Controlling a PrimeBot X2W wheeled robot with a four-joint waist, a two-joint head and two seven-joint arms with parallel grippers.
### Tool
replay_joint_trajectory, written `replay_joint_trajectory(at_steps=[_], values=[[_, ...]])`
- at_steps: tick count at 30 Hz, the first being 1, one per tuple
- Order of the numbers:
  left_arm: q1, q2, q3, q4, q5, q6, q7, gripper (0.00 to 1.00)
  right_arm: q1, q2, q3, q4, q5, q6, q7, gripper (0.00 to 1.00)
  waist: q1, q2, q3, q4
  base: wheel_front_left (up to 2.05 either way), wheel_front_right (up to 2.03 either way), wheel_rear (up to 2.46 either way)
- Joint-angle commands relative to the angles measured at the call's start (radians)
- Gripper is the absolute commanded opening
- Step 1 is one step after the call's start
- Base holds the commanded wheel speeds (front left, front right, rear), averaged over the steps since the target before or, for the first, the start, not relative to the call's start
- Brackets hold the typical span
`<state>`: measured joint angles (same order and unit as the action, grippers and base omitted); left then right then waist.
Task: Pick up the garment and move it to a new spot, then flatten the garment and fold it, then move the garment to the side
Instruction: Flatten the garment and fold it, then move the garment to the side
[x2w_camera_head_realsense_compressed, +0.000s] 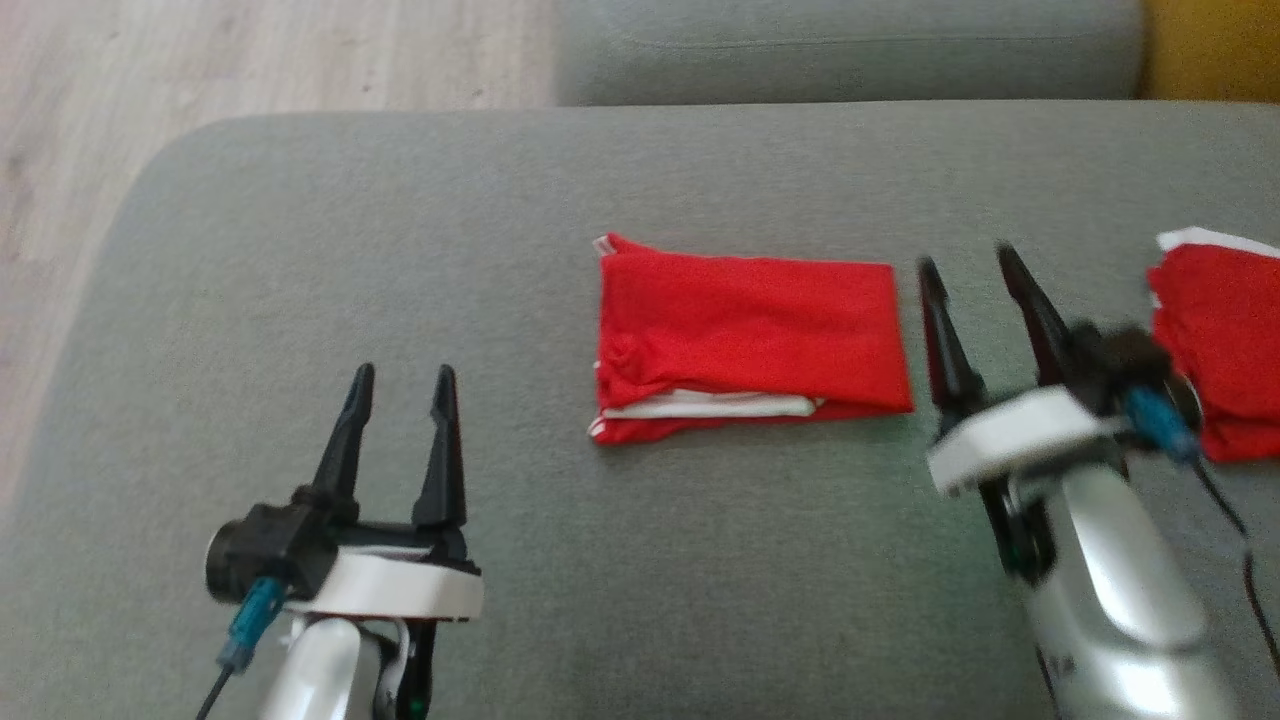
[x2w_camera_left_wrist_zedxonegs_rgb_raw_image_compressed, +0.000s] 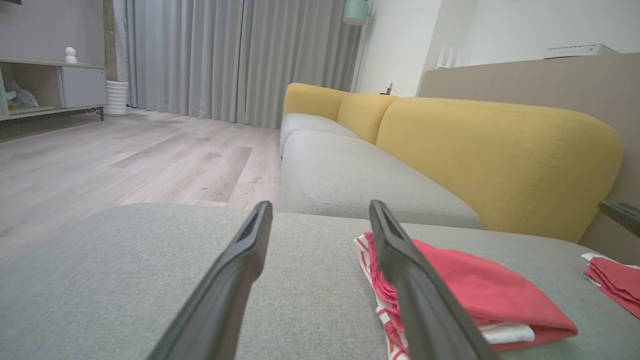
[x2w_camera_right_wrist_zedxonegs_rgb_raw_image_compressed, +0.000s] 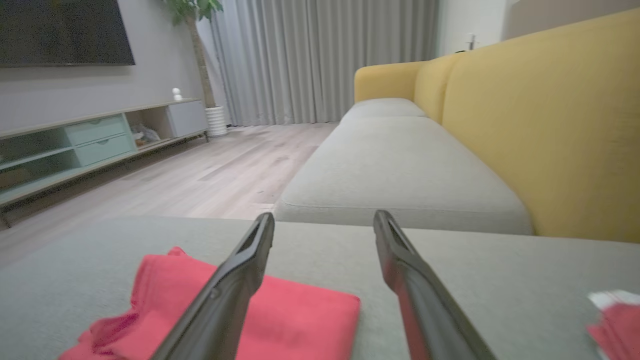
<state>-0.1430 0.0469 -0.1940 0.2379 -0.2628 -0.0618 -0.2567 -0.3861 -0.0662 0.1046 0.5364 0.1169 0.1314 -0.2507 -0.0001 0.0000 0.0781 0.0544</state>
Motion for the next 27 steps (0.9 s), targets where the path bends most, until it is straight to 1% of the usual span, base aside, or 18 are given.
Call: replay_joint_trajectory(at_steps=[1, 4, 7, 12, 16, 21, 24, 27], values=[[-0.016, 0.003, 0.040, -0.038, 0.007, 0.000, -0.005, 1.00, 0.008, 0.016, 0.010, -0.049, -0.003, -0.001, -0.011, 1.00, 0.0001, 0.0000, -0.014, -0.029, 0.00, 0.00, 0.00], [0.007, 0.003, 0.059, -0.045, 0.007, 0.000, -0.005, 1.00, 0.099, 0.016, -0.022, -0.115, -0.009, -0.001, -0.011, 1.00, 0.0001, 0.0000, -0.016, -0.057, 0.00, 0.00, 0.00], [0.026, 0.003, 0.073, -0.049, 0.006, -0.001, -0.005, 1.00, 0.170, 0.016, -0.037, -0.154, 0.002, -0.001, -0.011, 1.00, 0.0001, 0.0000, -0.011, -0.073, 0.00, 0.00, 0.00], [0.036, 0.003, 0.081, -0.050, 0.003, -0.002, -0.005, 1.00, 0.218, 0.016, -0.039, -0.185, 0.015, -0.001, -0.011, 1.00, 0.0001, 0.0000, 0.002, -0.083, 0.00, 0.00, 0.00], [0.021, 0.003, 0.074, -0.052, 0.004, -0.005, -0.005, 1.00, 0.205, 0.016, -0.035, -0.196, 0.019, -0.001, -0.010, 1.00, 0.0001, 0.0000, 0.023, -0.072, 0.00, 0.00, 0.00], [-0.017, 0.003, 0.044, -0.056, -0.003, -0.005, -0.005, 1.00, 0.147, 0.016, -0.037, -0.193, 0.023, -0.001, 0.023, 1.00, 0.0001, 0.0000, 0.071, -0.034, 0.00, 0.00, 0.00], [-0.037, 0.003, 0.021, -0.054, -0.009, -0.004, -0.005, 1.00, 0.095, 0.016, -0.031, -0.151, 0.079, -0.001, 0.071, 1.00, 0.0001, 0.0000, 0.107, -0.005, 0.00, 0.00, 0.00], [-0.056, 0.003, -0.002, -0.049, -0.014, -0.003, -0.005, 1.00, 0.032, 0.016, -0.029, -0.085, 0.118, -0.001, 0.110, 1.00, 0.0001, 0.0000, 0.138, 0.028, 0.00, 0.00, 0.00]])
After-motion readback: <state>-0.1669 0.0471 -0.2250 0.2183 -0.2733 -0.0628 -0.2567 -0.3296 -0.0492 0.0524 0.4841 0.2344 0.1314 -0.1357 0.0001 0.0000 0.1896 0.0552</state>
